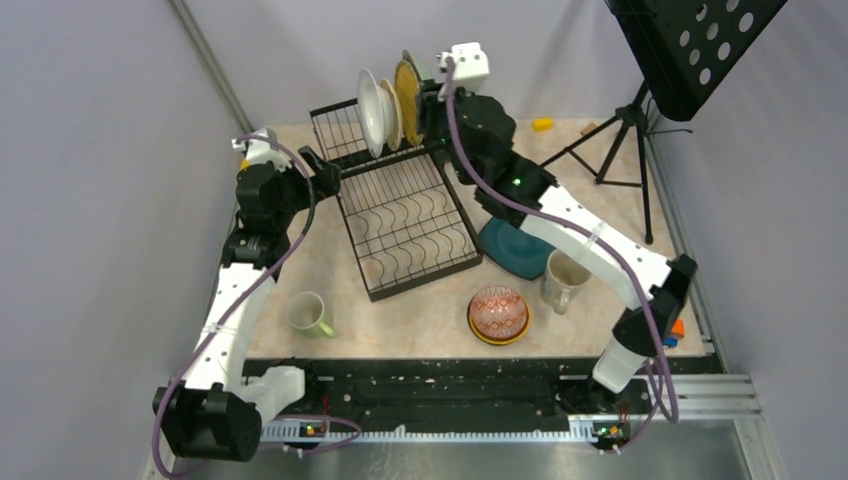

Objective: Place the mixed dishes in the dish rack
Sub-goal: Insert the plate into the dish rack, then pick up the plate at the center of the board.

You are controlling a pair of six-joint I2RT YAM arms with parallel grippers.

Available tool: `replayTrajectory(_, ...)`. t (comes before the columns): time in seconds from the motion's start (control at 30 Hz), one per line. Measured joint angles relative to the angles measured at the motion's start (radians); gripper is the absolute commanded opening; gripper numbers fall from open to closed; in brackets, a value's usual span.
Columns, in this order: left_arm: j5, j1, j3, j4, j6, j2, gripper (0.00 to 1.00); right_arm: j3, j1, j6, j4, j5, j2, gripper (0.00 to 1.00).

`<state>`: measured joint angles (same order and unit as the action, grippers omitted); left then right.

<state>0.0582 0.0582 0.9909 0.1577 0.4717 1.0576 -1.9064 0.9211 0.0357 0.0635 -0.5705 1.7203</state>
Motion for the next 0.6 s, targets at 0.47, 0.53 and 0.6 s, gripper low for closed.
replayTrajectory(0.47,-0.002,-0.002,0.000,0.023,-0.029,-0.035,0.99,0.568,-0.496,0.277,0.174,0.343,-0.321,0.42)
replayTrajectory(0.53,-0.002,-0.002,0.000,0.022,-0.029,-0.037,0.99,0.637,-0.582,0.299,0.232,0.426,-0.332,0.42)
replayTrajectory(0.6,0.002,-0.002,0.000,0.022,-0.029,-0.037,0.99,0.685,-0.644,0.310,0.277,0.484,-0.332,0.42)
